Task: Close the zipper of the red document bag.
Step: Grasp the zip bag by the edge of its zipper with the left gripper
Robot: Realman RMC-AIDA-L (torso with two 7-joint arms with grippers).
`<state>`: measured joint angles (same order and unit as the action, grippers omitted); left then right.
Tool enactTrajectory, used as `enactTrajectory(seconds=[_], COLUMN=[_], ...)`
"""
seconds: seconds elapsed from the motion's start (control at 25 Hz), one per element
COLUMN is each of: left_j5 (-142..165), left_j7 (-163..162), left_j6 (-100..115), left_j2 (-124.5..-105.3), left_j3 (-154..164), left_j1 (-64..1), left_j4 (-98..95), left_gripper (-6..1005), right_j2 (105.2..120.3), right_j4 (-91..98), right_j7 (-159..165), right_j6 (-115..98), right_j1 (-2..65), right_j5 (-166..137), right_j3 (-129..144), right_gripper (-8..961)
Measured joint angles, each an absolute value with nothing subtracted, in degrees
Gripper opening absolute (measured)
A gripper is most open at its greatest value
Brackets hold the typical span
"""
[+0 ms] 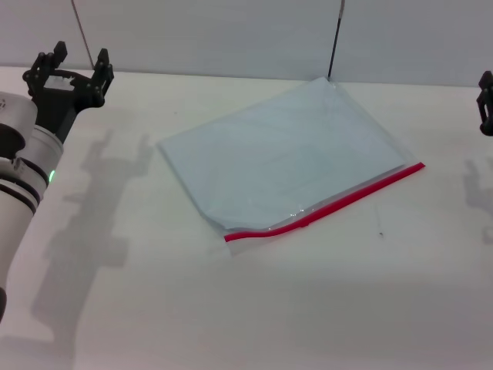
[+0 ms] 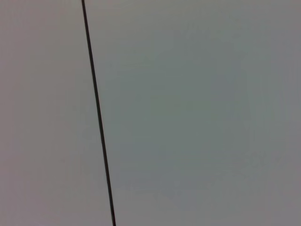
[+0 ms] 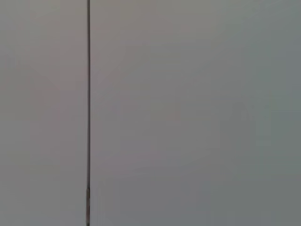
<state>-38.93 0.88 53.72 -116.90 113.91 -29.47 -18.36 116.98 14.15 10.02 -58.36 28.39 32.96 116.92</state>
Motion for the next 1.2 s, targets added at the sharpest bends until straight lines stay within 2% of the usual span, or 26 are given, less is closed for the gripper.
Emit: enactTrajectory(seconds=[0.76, 0.88, 1.08, 1.2], left_j5=[-38.3, -35.3, -23.3, -17.6], left_j7=[-2.6, -6.4, -13.3, -15.0], left_j6=[48.7, 43.1, 30.2, 23.9], left_j2=[-116.42, -115.48, -112.26, -111.25], left_j3=[114.3, 114.7, 114.8, 114.8], left_j1=[-29.8, -29.8, -28.7, -28.2], left_j4=[-21.3, -25.8, -36.8, -41.8], left_gripper=[663, 663, 664, 664], right_j2=[116.91, 116.90, 116.89, 116.88], right_j4=[13.7, 13.7, 13.6, 13.6], right_j7=[10.0, 10.0, 10.0, 10.0], right_j6=[-57.8, -57.8, -57.7, -56.4], right_j1=[29.1, 29.0, 29.0, 29.1], right_j5=[33.0, 33.0, 33.0, 33.0], right_j3=[116.8, 116.8, 116.8, 116.8], right_gripper=[345, 344, 343, 343])
